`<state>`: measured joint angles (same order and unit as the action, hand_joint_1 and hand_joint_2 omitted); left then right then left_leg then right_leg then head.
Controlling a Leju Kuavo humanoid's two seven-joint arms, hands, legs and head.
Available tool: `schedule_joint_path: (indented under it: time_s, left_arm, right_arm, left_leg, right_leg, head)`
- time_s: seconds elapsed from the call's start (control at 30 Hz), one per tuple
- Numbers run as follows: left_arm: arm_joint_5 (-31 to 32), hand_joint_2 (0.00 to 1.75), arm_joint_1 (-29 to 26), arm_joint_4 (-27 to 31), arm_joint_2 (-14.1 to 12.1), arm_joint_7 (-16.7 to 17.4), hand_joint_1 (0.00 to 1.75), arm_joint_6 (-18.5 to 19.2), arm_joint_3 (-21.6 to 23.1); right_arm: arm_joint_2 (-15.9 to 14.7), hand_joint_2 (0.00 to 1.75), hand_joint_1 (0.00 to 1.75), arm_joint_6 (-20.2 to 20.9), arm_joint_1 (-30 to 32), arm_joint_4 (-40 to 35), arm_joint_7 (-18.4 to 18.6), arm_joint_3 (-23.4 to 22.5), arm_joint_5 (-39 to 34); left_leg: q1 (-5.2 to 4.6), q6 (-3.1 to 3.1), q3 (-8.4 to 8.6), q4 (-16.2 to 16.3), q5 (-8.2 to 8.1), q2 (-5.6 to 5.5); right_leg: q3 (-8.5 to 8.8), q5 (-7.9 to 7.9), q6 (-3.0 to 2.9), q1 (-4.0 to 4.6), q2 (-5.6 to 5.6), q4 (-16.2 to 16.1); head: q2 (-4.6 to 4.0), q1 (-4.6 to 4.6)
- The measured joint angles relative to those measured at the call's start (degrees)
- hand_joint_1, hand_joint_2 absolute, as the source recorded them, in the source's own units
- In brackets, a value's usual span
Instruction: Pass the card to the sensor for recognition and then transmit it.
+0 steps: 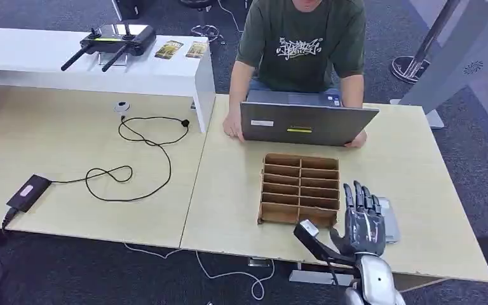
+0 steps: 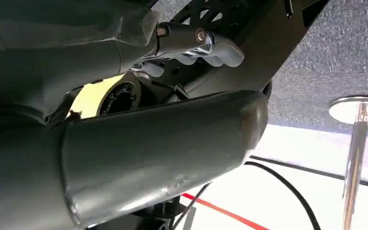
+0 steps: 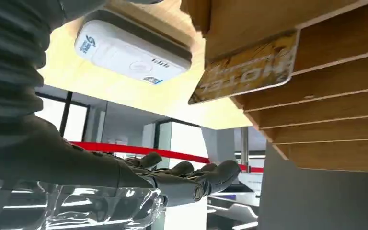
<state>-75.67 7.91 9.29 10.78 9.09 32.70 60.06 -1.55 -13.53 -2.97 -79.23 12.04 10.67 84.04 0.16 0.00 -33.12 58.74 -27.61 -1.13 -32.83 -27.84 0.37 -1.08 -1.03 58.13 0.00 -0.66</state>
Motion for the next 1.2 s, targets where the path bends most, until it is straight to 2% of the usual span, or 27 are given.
schedule_joint_path:
  time_s: [0.33, 0.77, 1.03, 1.2]
  left_arm:
    - [0.11, 0.00, 0.10, 0.00, -0.20, 0.04, 0.00, 0.92, 0.72]
    - [0.00, 0.00, 0.09, 0.02, -0.65, -0.02, 0.00, 0.98, 0.76]
    - [0.02, 0.00, 0.10, 0.02, -1.01, -0.07, 0.00, 0.98, 0.79]
    - [0.02, 0.00, 0.11, 0.02, -1.07, -0.04, 0.00, 0.98, 0.85]
  right_arm:
    - [0.07, 1.75, 0.00, -0.09, -1.03, 2.58, 0.02, 2.86, 3.67]
    - [-1.38, 1.75, 0.00, -1.22, -2.82, 5.99, -0.22, 3.15, 4.11]
    - [-2.30, 1.75, 0.00, -1.14, -2.81, 5.99, -0.44, 3.15, 3.96]
    - [-3.21, 1.75, 0.00, -0.46, -2.81, 3.52, -0.46, 2.95, 3.85]
  left_leg:
    - [0.00, 0.00, -0.03, 0.00, 0.00, -0.03]
    - [0.00, 0.00, -0.03, 0.00, 0.00, -0.03]
    - [0.00, 0.00, -0.02, 0.00, 0.00, -0.02]
    - [0.00, 0.00, -0.02, 0.00, 0.00, -0.02]
  right_leg:
    - [-0.01, 0.00, 0.00, 0.00, -0.02, 0.00]
    - [-0.01, 0.00, 0.00, 0.00, -0.02, -0.01]
    - [-0.02, 0.00, 0.00, 0.00, -0.01, 0.00]
    - [-0.02, 0.00, 0.00, 0.00, -0.01, 0.00]
  head:
    - [0.00, 0.00]
    - [0.00, 0.00]
    - [0.00, 0.00]
    - [0.00, 0.00]
